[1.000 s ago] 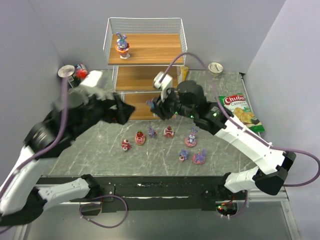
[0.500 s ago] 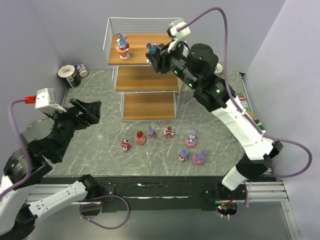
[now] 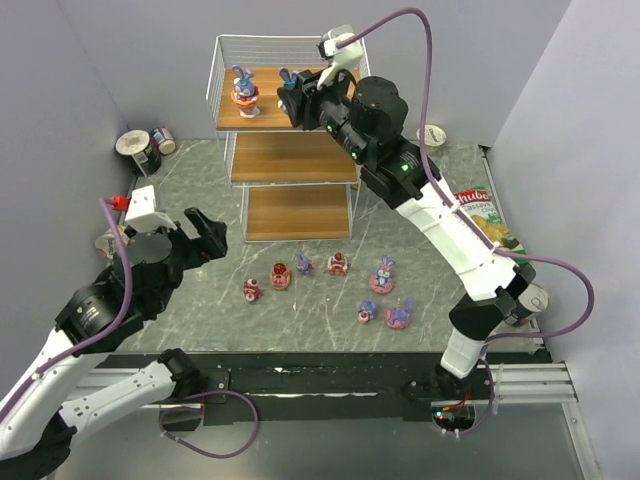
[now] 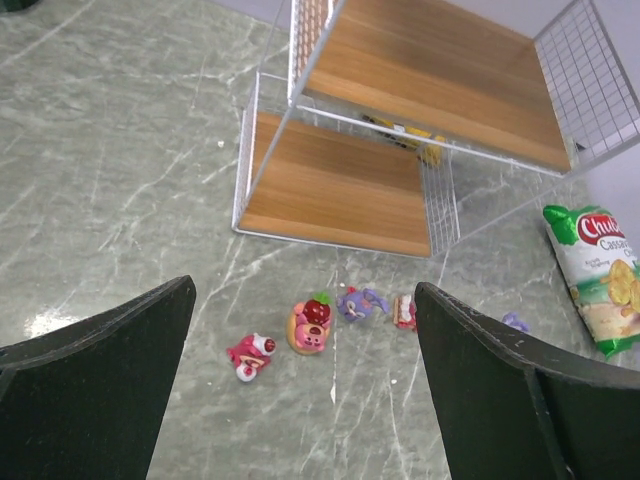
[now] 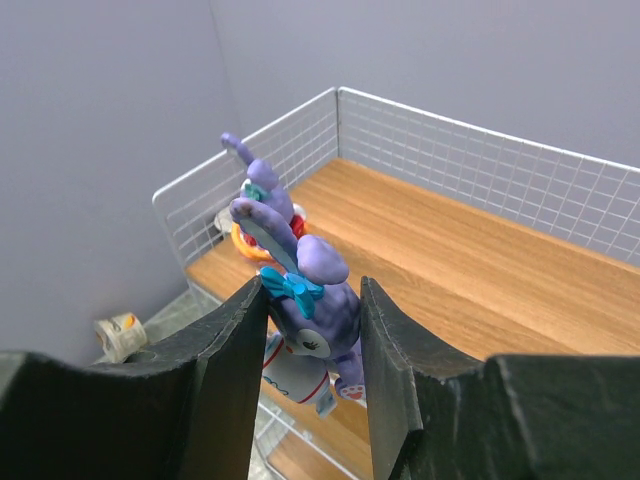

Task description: Place and organize the plastic toys onto the shelf

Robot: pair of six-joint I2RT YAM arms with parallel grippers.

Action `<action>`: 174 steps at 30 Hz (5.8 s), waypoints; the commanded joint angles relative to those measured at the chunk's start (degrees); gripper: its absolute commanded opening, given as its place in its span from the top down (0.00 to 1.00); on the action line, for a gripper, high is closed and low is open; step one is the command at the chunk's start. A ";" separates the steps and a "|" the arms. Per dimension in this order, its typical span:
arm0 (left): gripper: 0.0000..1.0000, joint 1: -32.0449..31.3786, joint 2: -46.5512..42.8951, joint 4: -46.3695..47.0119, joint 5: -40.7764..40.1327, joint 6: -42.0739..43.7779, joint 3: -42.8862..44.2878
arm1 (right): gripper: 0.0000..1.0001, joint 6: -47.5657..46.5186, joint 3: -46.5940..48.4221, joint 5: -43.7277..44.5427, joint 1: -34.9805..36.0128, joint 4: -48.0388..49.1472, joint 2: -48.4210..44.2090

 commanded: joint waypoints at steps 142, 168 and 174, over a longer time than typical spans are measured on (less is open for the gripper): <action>0.04 0.15 5.23 1.33 5.41 -4.54 -2.54 | 1.00 24.31 -14.45 -9.54 -4.91 4.60 -4.52; 0.04 0.76 5.58 1.60 5.68 -4.27 -2.71 | 1.00 23.17 -11.20 -5.07 -6.59 6.35 -1.18; 0.04 0.85 5.76 1.68 5.68 -4.01 -2.71 | 1.00 23.26 -10.23 -3.30 -6.67 6.18 -0.65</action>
